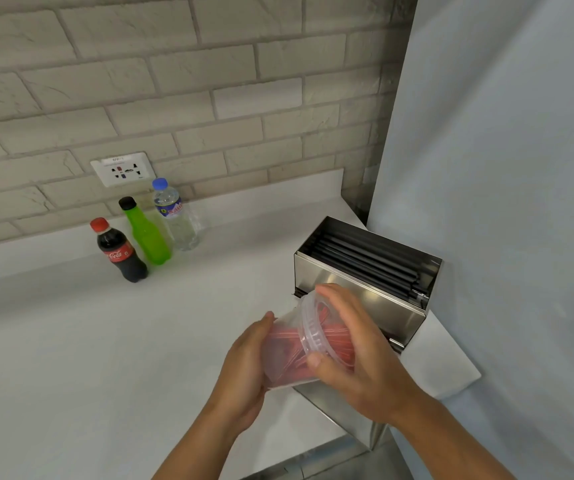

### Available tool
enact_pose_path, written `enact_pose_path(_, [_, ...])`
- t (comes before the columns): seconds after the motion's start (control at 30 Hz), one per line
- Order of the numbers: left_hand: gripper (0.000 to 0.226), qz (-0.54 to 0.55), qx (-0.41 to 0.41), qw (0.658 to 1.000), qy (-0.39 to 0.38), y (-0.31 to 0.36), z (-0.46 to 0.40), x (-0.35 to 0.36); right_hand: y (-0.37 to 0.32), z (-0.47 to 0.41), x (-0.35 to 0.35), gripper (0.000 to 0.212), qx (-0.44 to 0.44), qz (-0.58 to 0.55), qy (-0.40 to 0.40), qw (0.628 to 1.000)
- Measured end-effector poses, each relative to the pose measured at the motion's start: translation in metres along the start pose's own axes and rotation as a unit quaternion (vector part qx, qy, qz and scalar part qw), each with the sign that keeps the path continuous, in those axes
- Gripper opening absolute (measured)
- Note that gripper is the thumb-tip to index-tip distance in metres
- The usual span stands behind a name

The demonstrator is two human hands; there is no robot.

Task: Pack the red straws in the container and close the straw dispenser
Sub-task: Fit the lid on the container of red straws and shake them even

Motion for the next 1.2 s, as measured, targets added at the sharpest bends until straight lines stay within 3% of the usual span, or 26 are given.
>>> enact_pose_path(0.13, [0.038,-0.102,0.184,0.965,0.156,0.023,0.016,-0.008,0.013,-0.002,0.003,0.066,0.087,-0.119,0.082,0.986])
enact_pose_path(0.23, [0.038,-0.134,0.264,0.940,0.172,0.024,0.022,-0.009,0.026,-0.001,0.009,0.065,0.136,-0.201,0.103,0.965])
enact_pose_path(0.3, [0.036,-0.081,0.234,0.961,0.124,0.022,0.017,-0.010,0.021,-0.001,0.006,0.062,0.110,-0.167,0.096,0.975])
enact_pose_path(0.4, [0.050,0.084,0.078,0.993,0.027,0.013,0.003,-0.009,0.010,-0.004,0.001,0.066,0.054,-0.088,0.073,0.992])
enact_pose_path(0.47, [0.066,0.094,-0.056,0.992,-0.056,0.006,0.001,-0.004,0.001,-0.006,0.002,0.071,0.012,-0.037,0.058,0.998])
enact_pose_path(0.53, [0.067,0.053,-0.124,0.985,-0.112,0.000,0.001,-0.004,-0.004,-0.010,0.003,0.073,-0.012,-0.010,0.041,0.999])
enact_pose_path(0.6, [0.060,-0.007,-0.085,0.993,-0.078,0.003,-0.003,-0.010,-0.007,-0.015,0.002,0.070,-0.010,-0.020,0.026,0.999])
enact_pose_path(0.73, [0.051,-0.076,0.120,0.988,0.057,0.015,-0.001,-0.012,-0.005,-0.018,0.001,0.065,0.047,-0.071,0.057,0.995])
enact_pose_path(0.83, [0.055,0.051,0.074,0.996,-0.017,0.010,-0.004,-0.008,-0.010,-0.019,-0.003,0.066,0.035,-0.055,0.057,0.996])
enact_pose_path(0.93, [0.059,0.051,0.023,0.996,-0.065,0.008,-0.005,-0.007,-0.017,-0.019,0.001,0.064,0.004,-0.030,0.020,0.999])
enact_pose_path(1.03, [0.050,-0.014,0.071,0.997,0.021,0.017,-0.002,-0.008,-0.015,-0.020,0.003,0.064,-0.004,-0.029,0.032,0.999])
enact_pose_path(1.2, [0.031,-0.100,0.193,0.965,0.144,0.032,0.013,-0.010,0.003,-0.022,0.000,0.064,0.106,-0.128,0.098,0.981])
Point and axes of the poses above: each hand's wrist, its own z-axis away from the middle knuckle, its own x-axis out of the palm, y = z × x, the point moved 7 cm from there along -z, towards the middle knuckle, and after that the axes turned 11 degrees about -z, right-handed, at the moved point
